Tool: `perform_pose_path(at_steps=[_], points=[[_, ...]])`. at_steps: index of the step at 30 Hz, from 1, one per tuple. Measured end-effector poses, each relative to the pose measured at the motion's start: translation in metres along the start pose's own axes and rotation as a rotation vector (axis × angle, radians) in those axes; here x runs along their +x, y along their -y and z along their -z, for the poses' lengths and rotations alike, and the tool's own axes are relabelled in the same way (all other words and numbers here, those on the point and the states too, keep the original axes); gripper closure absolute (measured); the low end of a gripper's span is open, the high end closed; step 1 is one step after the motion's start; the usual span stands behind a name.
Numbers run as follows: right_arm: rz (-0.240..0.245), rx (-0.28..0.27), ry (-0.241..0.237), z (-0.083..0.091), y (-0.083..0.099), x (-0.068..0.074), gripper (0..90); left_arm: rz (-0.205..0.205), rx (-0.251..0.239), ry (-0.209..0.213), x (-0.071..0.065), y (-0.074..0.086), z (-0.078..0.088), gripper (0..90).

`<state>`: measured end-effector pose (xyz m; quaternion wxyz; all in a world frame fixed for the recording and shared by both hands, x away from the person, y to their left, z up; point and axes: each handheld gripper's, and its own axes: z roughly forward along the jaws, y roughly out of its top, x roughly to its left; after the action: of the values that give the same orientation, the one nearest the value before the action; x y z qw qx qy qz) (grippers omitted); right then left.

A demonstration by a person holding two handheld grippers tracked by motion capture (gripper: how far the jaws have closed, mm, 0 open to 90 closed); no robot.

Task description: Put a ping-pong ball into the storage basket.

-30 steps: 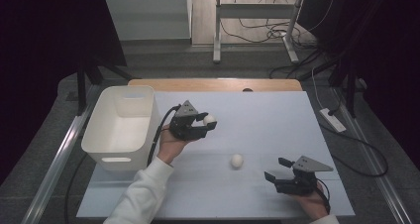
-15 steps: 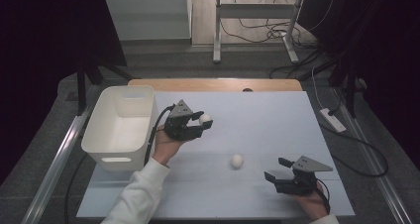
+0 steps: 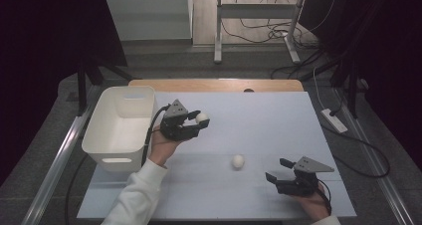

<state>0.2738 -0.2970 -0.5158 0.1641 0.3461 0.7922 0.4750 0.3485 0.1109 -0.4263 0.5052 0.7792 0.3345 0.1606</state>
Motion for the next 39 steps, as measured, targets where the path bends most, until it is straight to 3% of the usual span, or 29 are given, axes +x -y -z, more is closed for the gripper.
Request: perform_pose_path(at_steps=[39], points=[[0.003, 0.005, 0.002, -0.001, 0.000, 0.000, 20.3, 0.043, -0.061, -0.045, 0.015, 0.005, 0.031, 50.7]])
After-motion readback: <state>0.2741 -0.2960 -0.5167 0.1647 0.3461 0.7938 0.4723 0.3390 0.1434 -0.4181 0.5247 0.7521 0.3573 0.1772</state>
